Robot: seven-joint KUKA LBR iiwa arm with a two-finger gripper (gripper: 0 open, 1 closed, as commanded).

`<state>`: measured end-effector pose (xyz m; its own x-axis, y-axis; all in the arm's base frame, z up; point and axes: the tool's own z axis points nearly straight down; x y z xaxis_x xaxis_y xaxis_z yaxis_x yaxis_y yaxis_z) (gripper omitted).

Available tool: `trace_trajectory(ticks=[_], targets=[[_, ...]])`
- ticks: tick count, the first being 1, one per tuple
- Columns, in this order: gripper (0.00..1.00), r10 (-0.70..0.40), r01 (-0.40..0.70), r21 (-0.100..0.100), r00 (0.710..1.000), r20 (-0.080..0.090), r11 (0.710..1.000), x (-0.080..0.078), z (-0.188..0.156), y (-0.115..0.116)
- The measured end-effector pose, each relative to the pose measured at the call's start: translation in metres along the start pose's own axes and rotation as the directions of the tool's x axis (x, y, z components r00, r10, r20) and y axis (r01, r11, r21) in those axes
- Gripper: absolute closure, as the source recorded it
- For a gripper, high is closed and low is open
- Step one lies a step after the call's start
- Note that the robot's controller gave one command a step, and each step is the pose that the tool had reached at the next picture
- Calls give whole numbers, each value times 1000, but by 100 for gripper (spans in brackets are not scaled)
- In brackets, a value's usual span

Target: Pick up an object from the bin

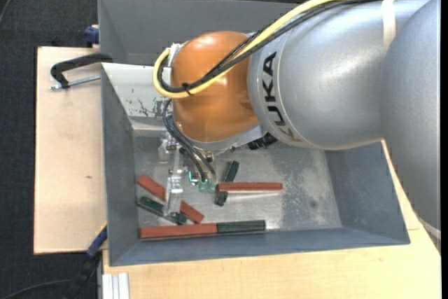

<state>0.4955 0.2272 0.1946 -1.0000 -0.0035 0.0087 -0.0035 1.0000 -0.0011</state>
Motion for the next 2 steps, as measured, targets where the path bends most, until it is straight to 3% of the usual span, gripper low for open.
trace_trajectory(ticks=[1,2], targets=[[0,167,-167,0,986,1,986,-25,128,1],[100,167,-167,-4,986,7,986,-27,124,2]])
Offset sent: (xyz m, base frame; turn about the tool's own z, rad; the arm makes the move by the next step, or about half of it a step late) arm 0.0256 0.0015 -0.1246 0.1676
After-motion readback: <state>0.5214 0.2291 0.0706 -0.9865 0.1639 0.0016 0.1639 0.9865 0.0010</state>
